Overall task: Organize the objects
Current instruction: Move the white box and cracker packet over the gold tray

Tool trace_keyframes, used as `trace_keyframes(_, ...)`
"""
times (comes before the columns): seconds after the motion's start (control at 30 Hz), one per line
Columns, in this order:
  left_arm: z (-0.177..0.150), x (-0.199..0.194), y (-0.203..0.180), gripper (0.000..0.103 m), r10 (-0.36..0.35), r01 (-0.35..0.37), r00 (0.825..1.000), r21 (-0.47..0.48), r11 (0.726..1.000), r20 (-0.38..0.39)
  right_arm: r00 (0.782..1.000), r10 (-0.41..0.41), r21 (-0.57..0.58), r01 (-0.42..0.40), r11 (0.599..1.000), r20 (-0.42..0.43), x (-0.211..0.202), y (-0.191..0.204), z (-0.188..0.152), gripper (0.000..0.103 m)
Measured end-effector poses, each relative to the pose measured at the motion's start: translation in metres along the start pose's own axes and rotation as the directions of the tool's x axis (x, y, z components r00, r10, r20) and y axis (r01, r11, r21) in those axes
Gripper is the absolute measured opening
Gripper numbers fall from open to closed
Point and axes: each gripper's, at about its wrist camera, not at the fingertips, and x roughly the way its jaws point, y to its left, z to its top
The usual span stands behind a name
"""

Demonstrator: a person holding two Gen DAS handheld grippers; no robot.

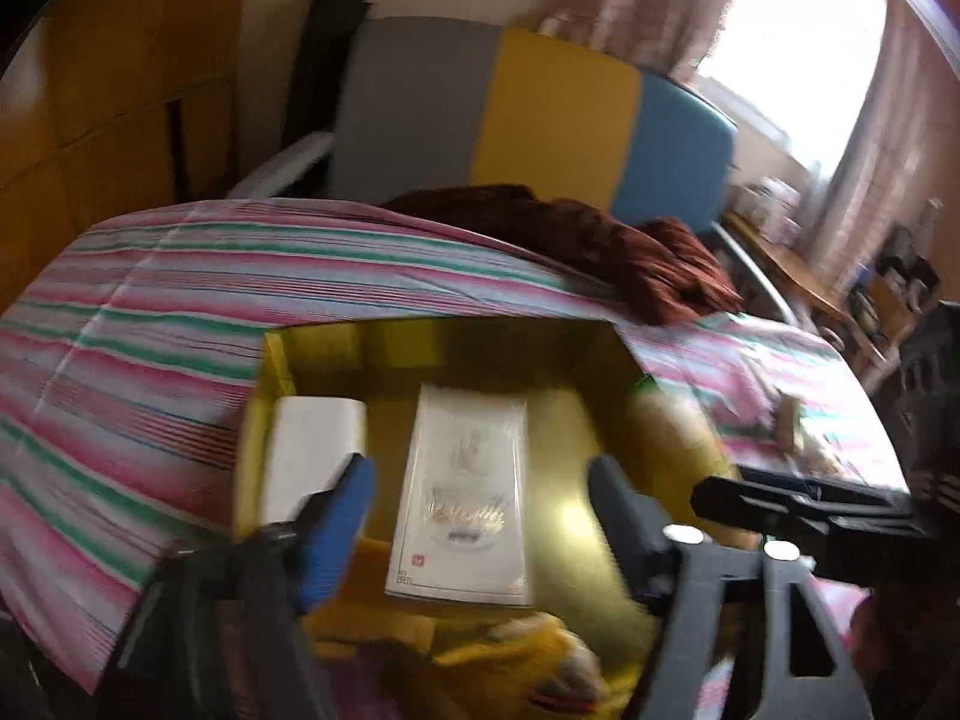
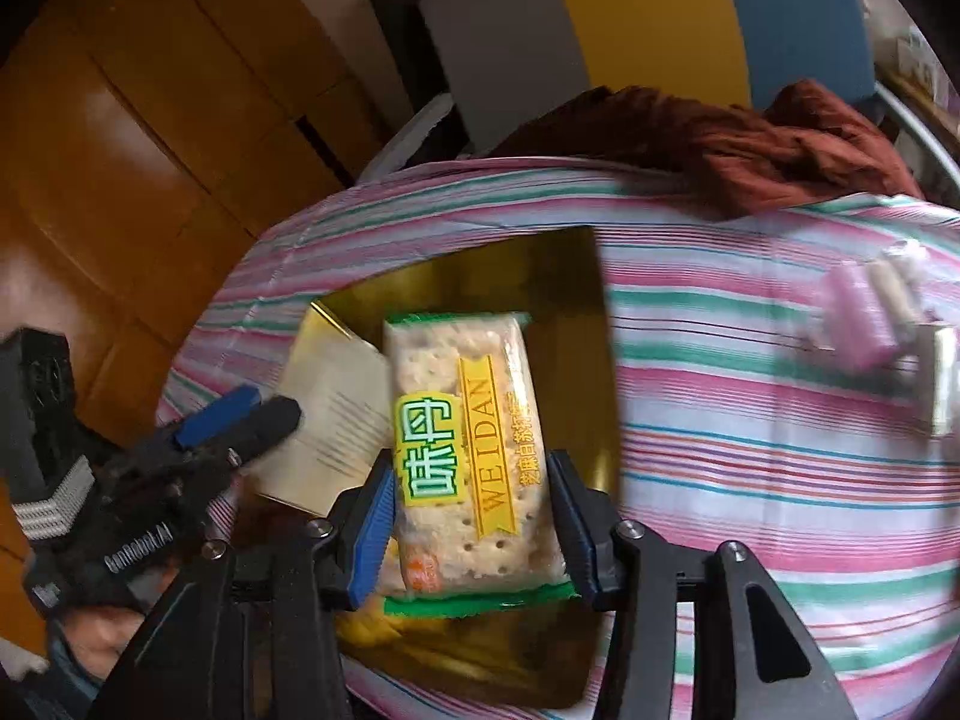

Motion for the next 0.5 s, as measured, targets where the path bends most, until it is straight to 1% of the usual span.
trace_keyframes(0.07,0.000,-0.003,0.010,0.078,0.006,-0.006,1.000,-0.019,1.000,0.008,1.000,0.012,-0.003,-0.012,1.000,-0.004,0.008,0.010,0.001,0.054)
trace_keyframes(0.17,-0.007,-0.011,0.020,0.078,0.028,-0.028,0.999,-0.033,0.999,0.024,0.999,0.023,-0.029,-0.024,0.999,-0.033,0.017,0.019,-0.005,0.054)
trace_keyframes(0.3,-0.019,-0.016,0.026,0.078,0.055,-0.053,0.998,-0.048,0.997,0.022,0.998,-0.034,-0.071,0.030,0.997,-0.057,0.019,0.022,-0.025,0.054)
trace_keyframes(0.4,-0.026,-0.018,0.022,0.078,0.063,-0.062,0.998,-0.057,0.996,0.020,0.996,-0.074,-0.076,0.070,0.995,-0.050,0.014,0.020,-0.037,0.054)
trace_keyframes(0.5,-0.032,-0.023,0.014,0.080,0.071,-0.070,0.997,-0.037,0.997,0.033,0.994,-0.104,-0.076,0.101,0.992,-0.035,0.008,0.015,-0.043,0.054)
